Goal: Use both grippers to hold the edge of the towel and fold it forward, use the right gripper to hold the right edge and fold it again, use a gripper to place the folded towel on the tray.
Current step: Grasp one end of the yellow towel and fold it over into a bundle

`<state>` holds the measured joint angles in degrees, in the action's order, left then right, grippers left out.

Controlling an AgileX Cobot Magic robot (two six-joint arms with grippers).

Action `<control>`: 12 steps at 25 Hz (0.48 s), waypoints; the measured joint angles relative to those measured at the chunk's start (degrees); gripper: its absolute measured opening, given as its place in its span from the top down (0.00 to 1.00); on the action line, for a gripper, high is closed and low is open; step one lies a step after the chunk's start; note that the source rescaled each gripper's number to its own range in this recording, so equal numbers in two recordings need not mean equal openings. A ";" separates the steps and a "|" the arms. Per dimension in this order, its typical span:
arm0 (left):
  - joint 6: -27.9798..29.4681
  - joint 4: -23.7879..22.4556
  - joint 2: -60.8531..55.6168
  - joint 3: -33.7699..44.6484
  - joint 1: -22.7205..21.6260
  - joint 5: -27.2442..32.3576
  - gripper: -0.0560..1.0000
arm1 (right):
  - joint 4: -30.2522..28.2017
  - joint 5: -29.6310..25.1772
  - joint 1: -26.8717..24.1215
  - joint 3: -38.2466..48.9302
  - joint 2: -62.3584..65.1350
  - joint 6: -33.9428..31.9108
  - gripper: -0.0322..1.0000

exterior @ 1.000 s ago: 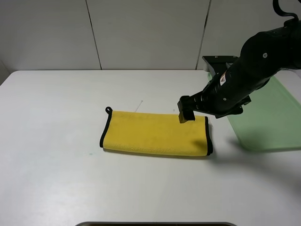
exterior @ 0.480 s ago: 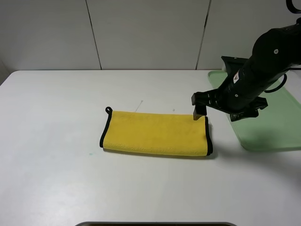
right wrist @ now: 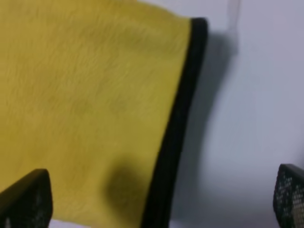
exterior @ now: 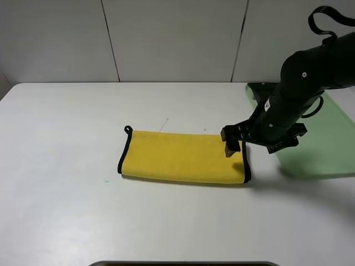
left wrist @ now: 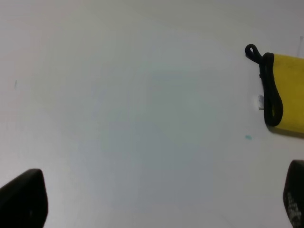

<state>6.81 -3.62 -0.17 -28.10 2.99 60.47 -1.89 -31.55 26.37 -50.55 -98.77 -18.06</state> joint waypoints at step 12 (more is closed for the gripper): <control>0.00 0.00 0.00 0.00 0.00 0.00 0.00 | -1.56 4.01 0.00 -0.05 -9.07 -1.70 0.00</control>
<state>6.81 -3.62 -0.17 -28.10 2.99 60.47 -3.45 -27.55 26.37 -50.60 -107.84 -19.76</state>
